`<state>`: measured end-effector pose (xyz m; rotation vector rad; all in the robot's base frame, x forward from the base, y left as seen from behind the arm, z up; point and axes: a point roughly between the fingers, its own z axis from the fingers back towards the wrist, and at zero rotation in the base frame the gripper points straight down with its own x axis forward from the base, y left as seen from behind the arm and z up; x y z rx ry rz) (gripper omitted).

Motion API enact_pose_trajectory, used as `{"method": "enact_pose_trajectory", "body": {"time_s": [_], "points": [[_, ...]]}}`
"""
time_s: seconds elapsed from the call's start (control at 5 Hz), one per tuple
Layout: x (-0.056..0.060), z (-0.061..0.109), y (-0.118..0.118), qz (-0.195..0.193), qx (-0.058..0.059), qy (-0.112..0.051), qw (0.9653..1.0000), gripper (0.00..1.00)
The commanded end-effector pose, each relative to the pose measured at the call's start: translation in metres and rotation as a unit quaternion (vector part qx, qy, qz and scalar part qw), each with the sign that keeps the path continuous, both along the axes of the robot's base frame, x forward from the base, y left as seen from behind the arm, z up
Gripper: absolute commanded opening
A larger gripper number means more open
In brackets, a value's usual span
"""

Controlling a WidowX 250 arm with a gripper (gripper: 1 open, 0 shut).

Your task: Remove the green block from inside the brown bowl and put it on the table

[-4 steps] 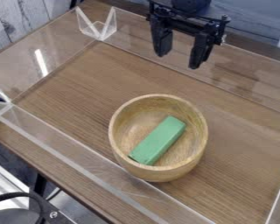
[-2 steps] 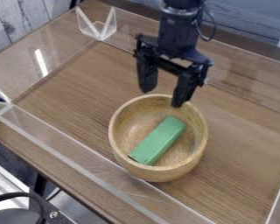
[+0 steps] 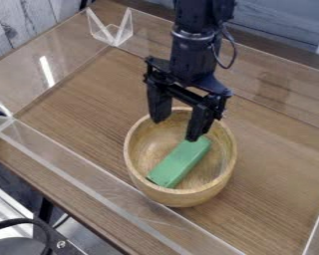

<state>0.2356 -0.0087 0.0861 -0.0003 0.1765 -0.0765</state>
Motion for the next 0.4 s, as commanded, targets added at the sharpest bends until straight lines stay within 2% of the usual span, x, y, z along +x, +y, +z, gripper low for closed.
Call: {"method": "enact_pose_trajectory", "body": {"time_s": [0.0, 0.2], "points": [[0.0039, 0.0010, -0.0019, -0.007, 0.002, -0.020, 0.9998, 1.00], [0.0014, -0.0079, -0.0033, -0.011, 0.003, -0.015, 0.9998, 1.00]]}}
